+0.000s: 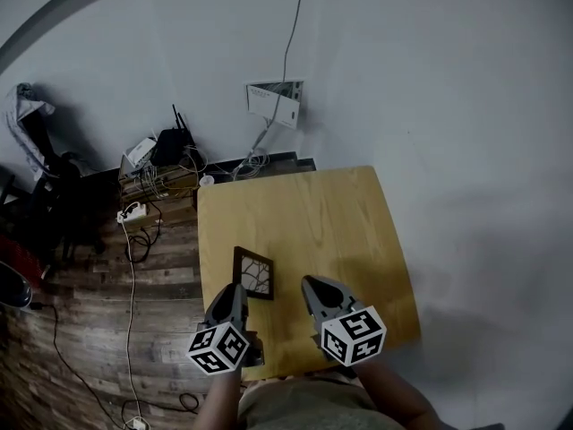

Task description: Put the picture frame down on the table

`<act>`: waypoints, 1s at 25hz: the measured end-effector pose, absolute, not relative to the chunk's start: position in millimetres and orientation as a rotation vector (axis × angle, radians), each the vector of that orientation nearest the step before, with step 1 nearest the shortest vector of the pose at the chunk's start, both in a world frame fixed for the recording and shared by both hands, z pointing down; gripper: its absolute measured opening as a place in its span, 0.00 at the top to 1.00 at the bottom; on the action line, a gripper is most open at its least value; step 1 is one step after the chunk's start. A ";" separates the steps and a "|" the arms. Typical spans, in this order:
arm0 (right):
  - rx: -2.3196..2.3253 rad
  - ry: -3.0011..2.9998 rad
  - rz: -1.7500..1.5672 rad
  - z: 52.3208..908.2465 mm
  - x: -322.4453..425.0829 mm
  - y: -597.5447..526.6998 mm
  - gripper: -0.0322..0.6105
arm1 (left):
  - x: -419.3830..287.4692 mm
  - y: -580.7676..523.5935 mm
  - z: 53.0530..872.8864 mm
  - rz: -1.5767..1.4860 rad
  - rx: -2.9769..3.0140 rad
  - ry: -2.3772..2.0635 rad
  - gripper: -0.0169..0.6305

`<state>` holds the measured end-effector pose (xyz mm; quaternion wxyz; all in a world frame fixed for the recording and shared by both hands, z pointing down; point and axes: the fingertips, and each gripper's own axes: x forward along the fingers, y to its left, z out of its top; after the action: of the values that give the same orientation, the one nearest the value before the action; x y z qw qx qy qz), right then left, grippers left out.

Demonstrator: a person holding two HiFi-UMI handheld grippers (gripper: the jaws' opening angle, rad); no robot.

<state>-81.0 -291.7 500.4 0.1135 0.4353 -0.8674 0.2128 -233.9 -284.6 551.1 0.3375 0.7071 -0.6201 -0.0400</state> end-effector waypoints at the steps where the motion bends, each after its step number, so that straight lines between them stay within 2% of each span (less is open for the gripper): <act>1: 1.278 -2.541 0.628 501.8 -81.5 -292.8 0.95 | -234.4 -286.7 553.1 -0.105 1.839 -1.616 0.88; 25: 1.272 -2.498 0.676 520.6 -89.3 -291.9 0.95 | -252.3 -303.6 601.7 -0.006 1.745 -1.625 0.85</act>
<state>-89.3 -291.9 520.6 0.1285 0.4374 -0.8591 0.2325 -252.3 -303.6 601.7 0.3696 0.6799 -0.6333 -0.0023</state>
